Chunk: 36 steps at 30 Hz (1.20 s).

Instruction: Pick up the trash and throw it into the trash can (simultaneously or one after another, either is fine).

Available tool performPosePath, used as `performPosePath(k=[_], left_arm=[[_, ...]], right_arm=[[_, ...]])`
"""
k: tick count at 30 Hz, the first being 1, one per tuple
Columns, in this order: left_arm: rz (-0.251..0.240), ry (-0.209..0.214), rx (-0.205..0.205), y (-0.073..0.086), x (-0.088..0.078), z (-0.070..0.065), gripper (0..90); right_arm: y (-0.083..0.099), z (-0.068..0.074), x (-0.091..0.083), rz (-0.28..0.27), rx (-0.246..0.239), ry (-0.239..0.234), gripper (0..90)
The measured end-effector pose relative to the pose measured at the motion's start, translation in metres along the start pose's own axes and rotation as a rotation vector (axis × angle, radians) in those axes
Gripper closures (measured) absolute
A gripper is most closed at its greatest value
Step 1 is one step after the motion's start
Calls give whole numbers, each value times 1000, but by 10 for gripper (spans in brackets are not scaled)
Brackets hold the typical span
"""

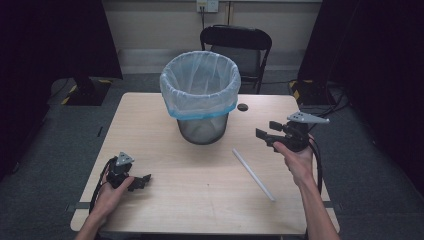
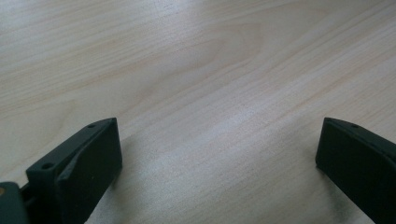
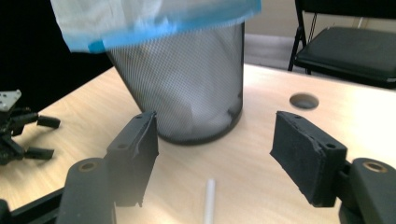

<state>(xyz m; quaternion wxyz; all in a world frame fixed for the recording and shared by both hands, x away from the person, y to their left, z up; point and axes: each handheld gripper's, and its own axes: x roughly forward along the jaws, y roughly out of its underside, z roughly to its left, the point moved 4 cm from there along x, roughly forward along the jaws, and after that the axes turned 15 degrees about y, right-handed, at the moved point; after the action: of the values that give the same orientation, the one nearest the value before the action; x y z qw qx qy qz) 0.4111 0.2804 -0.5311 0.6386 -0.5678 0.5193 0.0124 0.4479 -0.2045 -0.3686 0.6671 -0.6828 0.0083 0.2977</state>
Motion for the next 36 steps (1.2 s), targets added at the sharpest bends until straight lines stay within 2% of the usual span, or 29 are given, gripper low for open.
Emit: performPosePath(k=[4, 9, 18, 22, 25, 28, 30, 36], left_arm=[[0, 0, 0, 0, 0, 0, 0], [0, 0, 0, 0, 0, 0, 0], [0, 0, 0, 0, 0, 0, 0], [0, -1, 0, 0, 0, 0, 0], [0, -1, 0, 0, 0, 0, 0], [0, -1, 0, 0, 0, 0, 0], [0, -1, 0, 0, 0, 0, 0], [-1, -6, -1, 0, 0, 0, 0]], right_arm=[[20, 0, 0, 18, 23, -7, 324], [43, -2, -3, 57, 19, 9, 359], [66, -7, -13, 95, 17, 23, 389], [78, -7, -15, 128, 0, 34, 380], [89, -8, -15, 168, -9, 69, 388], [105, -9, -16, 208, -10, 80, 389], [117, -10, -15, 234, -9, 80, 391], [137, -8, -15, 284, -16, 84, 411]])
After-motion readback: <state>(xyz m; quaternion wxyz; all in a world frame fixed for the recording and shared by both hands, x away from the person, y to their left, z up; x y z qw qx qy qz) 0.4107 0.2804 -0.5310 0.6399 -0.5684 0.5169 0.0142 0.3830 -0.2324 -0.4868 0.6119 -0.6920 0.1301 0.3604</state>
